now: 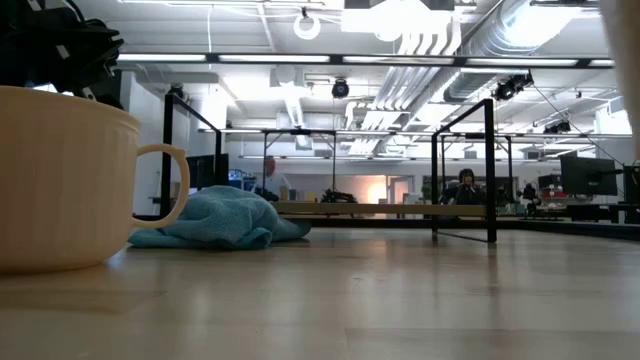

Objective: Stack small to large cups/mugs on shelf
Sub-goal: Put the orange cup on the shelf

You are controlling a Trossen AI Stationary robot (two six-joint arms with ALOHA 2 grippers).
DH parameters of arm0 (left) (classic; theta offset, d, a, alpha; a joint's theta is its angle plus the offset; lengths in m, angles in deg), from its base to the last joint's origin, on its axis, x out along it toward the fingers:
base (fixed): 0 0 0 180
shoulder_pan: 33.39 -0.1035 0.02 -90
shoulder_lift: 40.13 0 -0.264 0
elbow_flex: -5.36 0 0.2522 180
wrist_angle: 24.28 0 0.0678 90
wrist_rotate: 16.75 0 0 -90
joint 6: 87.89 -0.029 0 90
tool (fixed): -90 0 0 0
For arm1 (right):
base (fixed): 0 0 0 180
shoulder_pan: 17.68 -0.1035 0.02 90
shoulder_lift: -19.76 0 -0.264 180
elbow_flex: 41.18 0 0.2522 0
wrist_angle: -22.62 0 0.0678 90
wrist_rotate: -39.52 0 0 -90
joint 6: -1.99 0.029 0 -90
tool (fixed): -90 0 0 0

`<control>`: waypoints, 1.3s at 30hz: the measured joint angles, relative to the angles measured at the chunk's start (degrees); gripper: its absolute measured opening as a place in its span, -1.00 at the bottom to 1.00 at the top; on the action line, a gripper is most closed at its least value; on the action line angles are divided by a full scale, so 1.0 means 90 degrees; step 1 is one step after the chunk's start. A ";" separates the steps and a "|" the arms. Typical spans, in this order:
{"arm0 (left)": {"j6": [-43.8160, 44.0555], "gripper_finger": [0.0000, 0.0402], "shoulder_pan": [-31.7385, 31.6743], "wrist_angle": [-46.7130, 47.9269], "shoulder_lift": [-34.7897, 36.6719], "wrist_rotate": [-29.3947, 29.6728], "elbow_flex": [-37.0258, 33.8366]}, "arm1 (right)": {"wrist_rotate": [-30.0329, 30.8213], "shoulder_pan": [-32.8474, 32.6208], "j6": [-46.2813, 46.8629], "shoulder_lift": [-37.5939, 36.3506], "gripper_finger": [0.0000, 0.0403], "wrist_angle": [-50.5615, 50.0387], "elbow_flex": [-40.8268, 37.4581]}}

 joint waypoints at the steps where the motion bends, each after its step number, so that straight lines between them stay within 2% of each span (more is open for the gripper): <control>1: 0.0000 -0.93 0.0000 0.0002 0.0000 0.0000 0.0000 | -0.0001 0.0079 -0.0082 0.0000 -0.99 -0.0181 0.0141; 10: -0.0029 -0.93 -0.0001 0.0002 0.0000 0.0064 0.0000 | 0.0183 0.1065 -0.0813 -0.0002 -1.00 -0.2225 0.1741; 17: -0.0167 -0.93 0.0000 0.0005 0.0000 0.0121 0.0000 | 0.0489 0.2304 -0.1798 -0.0007 -1.00 -0.3297 0.2634; 29: -0.0224 -0.93 0.0000 0.0007 0.0000 0.0121 0.0000 | 0.0225 0.4845 -0.3785 -0.0007 -1.00 -0.3155 0.2821; 39: -0.0223 -0.93 0.0001 0.0082 0.0000 0.0124 0.0000 | -0.0040 0.6177 -0.4597 0.0129 -1.00 -0.2733 0.2826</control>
